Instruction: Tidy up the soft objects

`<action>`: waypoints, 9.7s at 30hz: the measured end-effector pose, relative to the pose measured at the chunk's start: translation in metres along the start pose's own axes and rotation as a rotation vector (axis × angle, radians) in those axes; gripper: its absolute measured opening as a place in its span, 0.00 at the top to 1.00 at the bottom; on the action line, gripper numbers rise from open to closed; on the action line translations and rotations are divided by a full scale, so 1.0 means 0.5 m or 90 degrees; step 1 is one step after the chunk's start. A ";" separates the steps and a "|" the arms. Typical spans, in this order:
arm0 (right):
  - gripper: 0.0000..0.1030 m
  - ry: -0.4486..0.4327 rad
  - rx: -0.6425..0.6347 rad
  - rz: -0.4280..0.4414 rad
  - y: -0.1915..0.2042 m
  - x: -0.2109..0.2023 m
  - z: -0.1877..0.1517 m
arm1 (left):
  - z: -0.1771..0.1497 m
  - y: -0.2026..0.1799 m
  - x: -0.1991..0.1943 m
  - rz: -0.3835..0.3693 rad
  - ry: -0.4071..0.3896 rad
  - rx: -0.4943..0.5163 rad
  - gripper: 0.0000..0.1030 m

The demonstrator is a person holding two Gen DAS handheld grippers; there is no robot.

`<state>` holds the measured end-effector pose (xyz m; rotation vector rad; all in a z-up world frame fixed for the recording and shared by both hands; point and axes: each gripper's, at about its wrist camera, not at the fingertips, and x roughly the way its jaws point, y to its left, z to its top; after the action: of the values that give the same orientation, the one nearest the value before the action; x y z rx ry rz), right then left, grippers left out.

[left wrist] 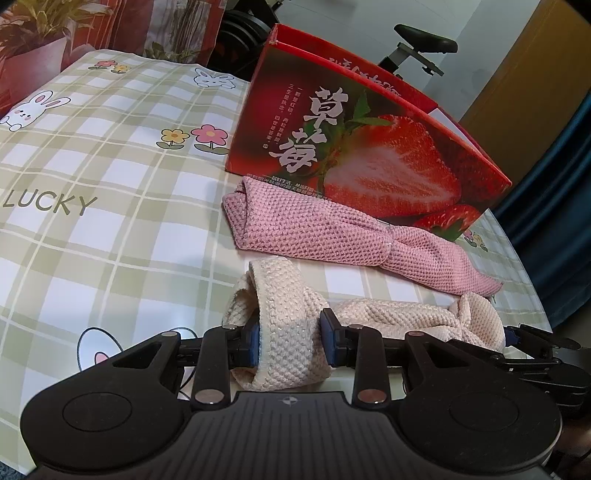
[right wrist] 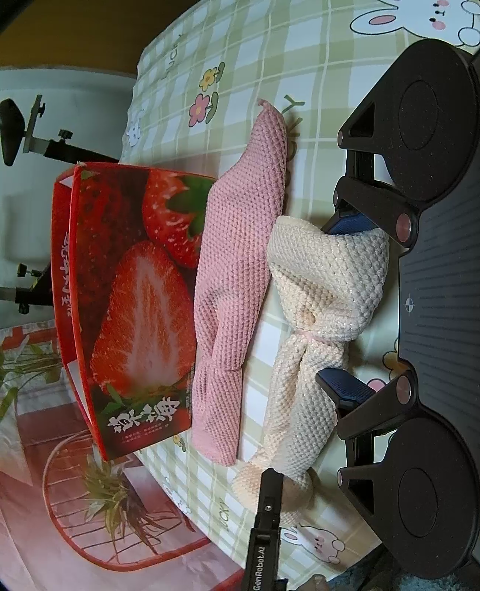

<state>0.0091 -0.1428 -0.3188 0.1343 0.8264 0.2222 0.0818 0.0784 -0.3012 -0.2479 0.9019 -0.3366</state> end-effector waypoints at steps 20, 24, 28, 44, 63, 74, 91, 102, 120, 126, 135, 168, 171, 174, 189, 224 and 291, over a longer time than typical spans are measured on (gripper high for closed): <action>0.66 -0.039 0.113 0.009 -0.065 -0.036 0.004 | -0.001 -0.001 -0.003 -0.002 0.002 0.000 0.69; 0.82 -0.031 0.110 0.007 -0.065 -0.033 0.003 | 0.003 -0.005 -0.009 -0.009 0.002 0.007 0.74; 0.85 -0.057 0.086 0.020 -0.052 -0.056 0.015 | 0.015 -0.013 -0.033 -0.015 -0.014 0.014 0.76; 0.86 -0.209 -0.018 0.013 -0.056 -0.139 0.268 | 0.270 -0.124 -0.132 -0.009 -0.148 0.104 0.76; 0.86 -0.053 -0.170 -0.074 -0.049 0.117 0.416 | 0.388 -0.165 0.118 0.070 0.010 0.199 0.76; 0.84 -0.033 -0.154 -0.071 -0.060 0.142 0.410 | 0.397 -0.156 0.140 0.073 0.028 0.199 0.76; 0.63 -0.188 -0.049 -0.022 -0.101 -0.029 0.353 | 0.366 -0.149 -0.057 0.004 -0.103 0.180 0.27; 0.57 -0.158 -0.025 -0.023 -0.133 -0.060 0.200 | 0.257 -0.068 -0.042 0.031 -0.057 0.140 0.27; 0.31 -0.057 0.076 -0.067 -0.106 0.078 0.109 | 0.163 -0.040 0.113 0.040 0.029 0.044 0.24; 0.27 -0.048 0.084 -0.074 -0.097 0.098 0.106 | 0.150 -0.051 0.117 0.048 0.019 0.054 0.20; 0.35 -0.047 0.058 -0.062 -0.062 0.103 0.090 | 0.119 -0.074 0.104 0.051 0.006 0.086 0.44; 0.79 -0.185 0.061 0.060 -0.029 -0.095 0.136 | 0.125 -0.145 -0.110 -0.003 -0.147 0.118 0.69; 0.79 -0.212 0.046 0.056 -0.032 -0.120 0.189 | 0.176 -0.169 -0.138 -0.007 -0.175 0.145 0.69; 0.78 -0.230 0.034 0.052 -0.037 -0.131 0.246 | 0.235 -0.190 -0.144 -0.006 -0.197 0.158 0.68; 0.79 -0.080 0.031 -0.029 -0.075 0.108 0.424 | 0.395 -0.184 0.094 0.036 -0.005 0.149 0.69; 0.00 -0.153 0.033 -0.061 -0.050 -0.054 0.407 | 0.338 -0.212 -0.101 0.123 -0.161 0.195 0.00; 0.00 -0.344 0.008 -0.126 0.097 -0.536 0.281 | 0.213 -0.328 -0.497 0.159 -0.316 0.161 0.00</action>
<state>-0.0697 -0.1668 -0.0238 0.1156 0.2991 -0.0101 -0.0052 0.0310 -0.0011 0.0192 0.3882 -0.1426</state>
